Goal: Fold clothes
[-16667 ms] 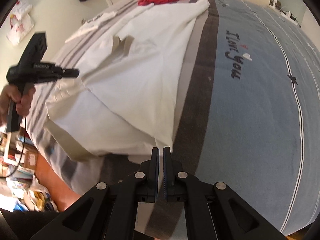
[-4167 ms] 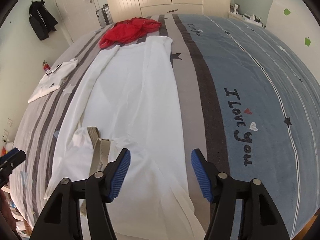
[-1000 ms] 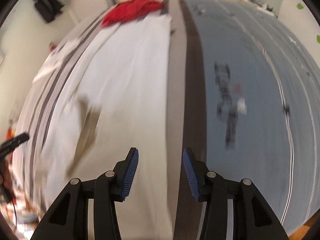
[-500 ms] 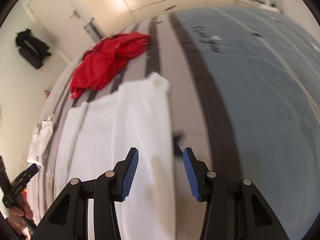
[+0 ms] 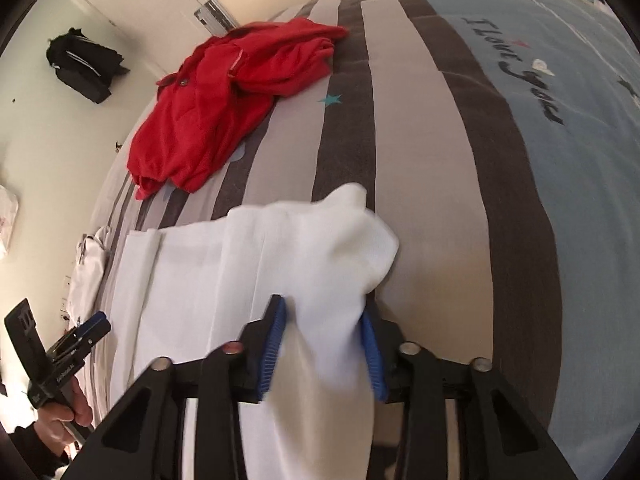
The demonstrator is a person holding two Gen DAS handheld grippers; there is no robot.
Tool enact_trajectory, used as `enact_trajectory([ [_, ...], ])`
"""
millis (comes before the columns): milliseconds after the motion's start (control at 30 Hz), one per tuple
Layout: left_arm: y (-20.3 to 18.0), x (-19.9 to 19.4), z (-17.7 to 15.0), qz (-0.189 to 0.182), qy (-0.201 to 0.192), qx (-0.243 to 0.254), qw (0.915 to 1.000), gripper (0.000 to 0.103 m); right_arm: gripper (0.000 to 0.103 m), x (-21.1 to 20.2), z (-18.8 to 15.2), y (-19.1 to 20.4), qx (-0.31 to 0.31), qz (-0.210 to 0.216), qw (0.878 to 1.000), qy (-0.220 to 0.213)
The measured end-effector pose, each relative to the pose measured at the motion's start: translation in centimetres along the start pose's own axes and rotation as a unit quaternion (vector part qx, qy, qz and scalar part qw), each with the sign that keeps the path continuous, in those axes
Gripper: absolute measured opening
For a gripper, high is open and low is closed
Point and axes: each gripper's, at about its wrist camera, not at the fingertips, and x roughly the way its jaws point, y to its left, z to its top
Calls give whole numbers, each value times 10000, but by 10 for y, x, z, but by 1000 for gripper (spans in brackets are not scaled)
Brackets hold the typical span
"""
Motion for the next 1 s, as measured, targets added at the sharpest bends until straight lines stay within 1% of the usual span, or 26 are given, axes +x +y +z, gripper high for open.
enact_trajectory([
  [33,-1,2,1,5,6,35,10000,40,19,2,4,-3,72,41,10000,-18],
  [100,-1,4,2,19,17,99,9999,40,16,6,13,-8,225,86,9997,-34],
  [133,-1,5,3,40,22,131,9999,40,12,9,17,-10,299,103,9995,-46],
  [233,2,7,6,39,17,100,9999,40,6,11,31,-11,430,76,9989,-144],
  [400,3,7,9,20,-19,108,9999,40,4,4,53,-16,603,-27,9976,-330],
  [433,2,7,10,19,-25,126,9999,40,3,-1,58,-16,573,-118,9973,-438],
  [500,1,6,11,17,-52,160,9999,40,3,-11,67,-16,555,-255,9960,-654],
  [567,3,5,13,29,-90,115,9999,40,6,-23,75,-15,528,-448,9942,-823],
  [667,12,3,17,12,-147,-141,9998,40,9,-29,67,-10,325,-548,9954,-722],
  [733,17,4,21,18,-164,-249,9996,40,22,-30,58,-9,214,-590,9961,-619],
  [800,19,6,26,-61,-174,-271,9995,45,27,-28,43,-9,140,-608,9969,-486],
  [833,19,8,29,-112,-179,-255,9995,47,28,-27,34,-11,150,-556,9975,-401],
  [933,14,16,40,-177,-214,-132,9995,50,29,-21,10,-19,232,-478,9983,-223],
  [1000,11,25,48,-209,-188,-68,9996,51,29,-16,0,-26,364,-374,9984,-192],
])
